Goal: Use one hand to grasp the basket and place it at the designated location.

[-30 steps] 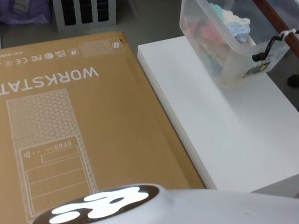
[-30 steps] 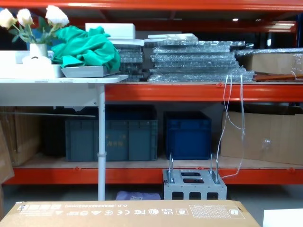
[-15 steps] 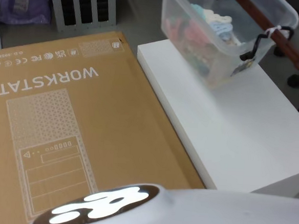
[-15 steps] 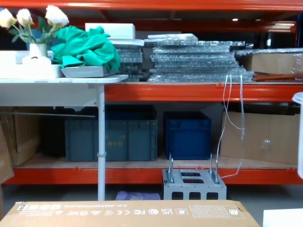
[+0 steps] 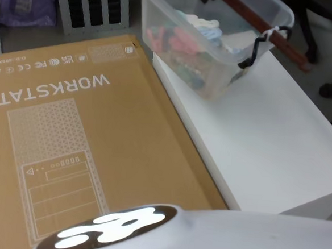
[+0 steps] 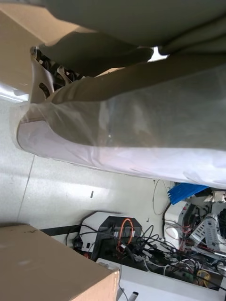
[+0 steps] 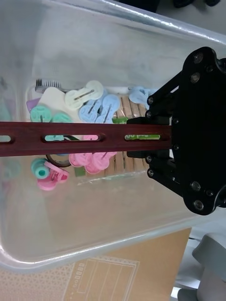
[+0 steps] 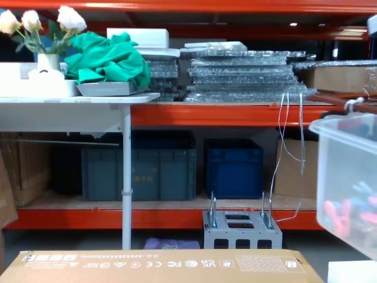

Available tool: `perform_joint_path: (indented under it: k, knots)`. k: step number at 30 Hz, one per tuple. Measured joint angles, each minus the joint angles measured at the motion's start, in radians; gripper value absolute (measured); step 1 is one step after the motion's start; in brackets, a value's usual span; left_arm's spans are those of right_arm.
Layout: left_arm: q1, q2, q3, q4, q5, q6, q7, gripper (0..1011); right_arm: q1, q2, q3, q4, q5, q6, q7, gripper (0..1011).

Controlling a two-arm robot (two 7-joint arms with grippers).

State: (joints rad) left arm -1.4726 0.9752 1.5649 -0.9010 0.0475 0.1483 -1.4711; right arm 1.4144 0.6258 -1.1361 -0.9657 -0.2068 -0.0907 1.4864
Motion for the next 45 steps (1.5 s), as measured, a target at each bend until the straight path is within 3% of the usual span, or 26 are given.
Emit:
perform_joint_path:
  k: [8, 37, 45]
  knots:
    - [0.0, 0.0, 0.0, -0.001, 0.0, 0.0, 0.0, 0, 0.017, -0.082, -0.023, 0.063, 0.021, -0.072, -0.005, 232]
    - [0.0, 0.0, 0.0, 0.0, 0.0, 0.0, 0.0, 0, 0.05, -0.283, -0.105, 0.203, 0.081, -0.285, -0.01, 232]
    - [0.0, 0.0, 0.0, -0.001, 0.0, 0.0, 0.0, 0, 0.06, -0.37, -0.129, 0.256, 0.103, -0.374, -0.005, 232]
